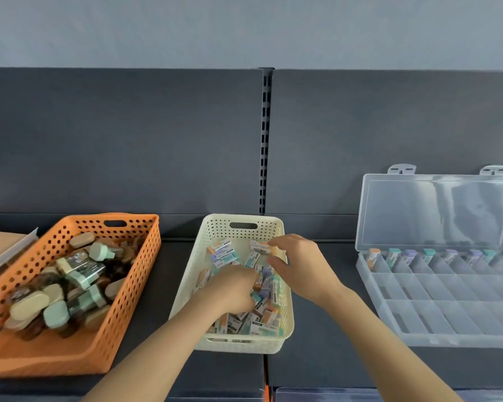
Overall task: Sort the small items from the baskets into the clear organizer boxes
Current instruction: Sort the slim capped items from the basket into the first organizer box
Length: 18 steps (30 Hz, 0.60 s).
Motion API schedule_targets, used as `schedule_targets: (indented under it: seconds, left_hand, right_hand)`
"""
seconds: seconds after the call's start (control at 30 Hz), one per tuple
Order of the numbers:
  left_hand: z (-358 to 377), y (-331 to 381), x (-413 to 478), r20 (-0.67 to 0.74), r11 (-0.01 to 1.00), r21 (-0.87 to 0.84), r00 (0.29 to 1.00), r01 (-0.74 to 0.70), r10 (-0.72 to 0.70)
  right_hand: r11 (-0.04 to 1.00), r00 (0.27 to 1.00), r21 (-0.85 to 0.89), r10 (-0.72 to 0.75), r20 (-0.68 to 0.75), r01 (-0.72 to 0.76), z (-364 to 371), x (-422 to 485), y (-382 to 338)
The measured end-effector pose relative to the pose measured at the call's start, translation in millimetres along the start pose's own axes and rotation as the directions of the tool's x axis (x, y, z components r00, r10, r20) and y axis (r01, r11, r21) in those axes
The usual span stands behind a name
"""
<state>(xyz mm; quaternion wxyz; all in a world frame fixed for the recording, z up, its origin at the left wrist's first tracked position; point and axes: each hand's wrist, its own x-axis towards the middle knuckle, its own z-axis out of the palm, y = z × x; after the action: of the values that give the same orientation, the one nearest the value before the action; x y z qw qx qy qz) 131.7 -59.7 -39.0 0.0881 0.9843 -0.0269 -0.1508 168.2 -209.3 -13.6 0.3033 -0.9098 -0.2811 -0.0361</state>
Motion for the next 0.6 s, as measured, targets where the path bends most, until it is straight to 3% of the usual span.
schedule_targets:
  seconds: [0.17,0.43,0.6]
  left_hand:
    - [4,4,7,0.042,0.995,-0.044,0.995,0.091,-0.089]
    - [9,-12,2,-0.149,0.944,-0.317,0.978,0.095,-0.148]
    - [0,-30,-21,-0.324,0.856,-0.514,0.913,0.050,-0.248]
  right_hand:
    - [1.000,1.000,0.002,0.025,-0.018,-0.025,4,-3,5]
    - [0.999,1.000,0.033,0.019,0.007,-0.020,5,-11,11]
    - [0.998,0.999,0.056,-0.014,0.045,0.011,11,-10,-2]
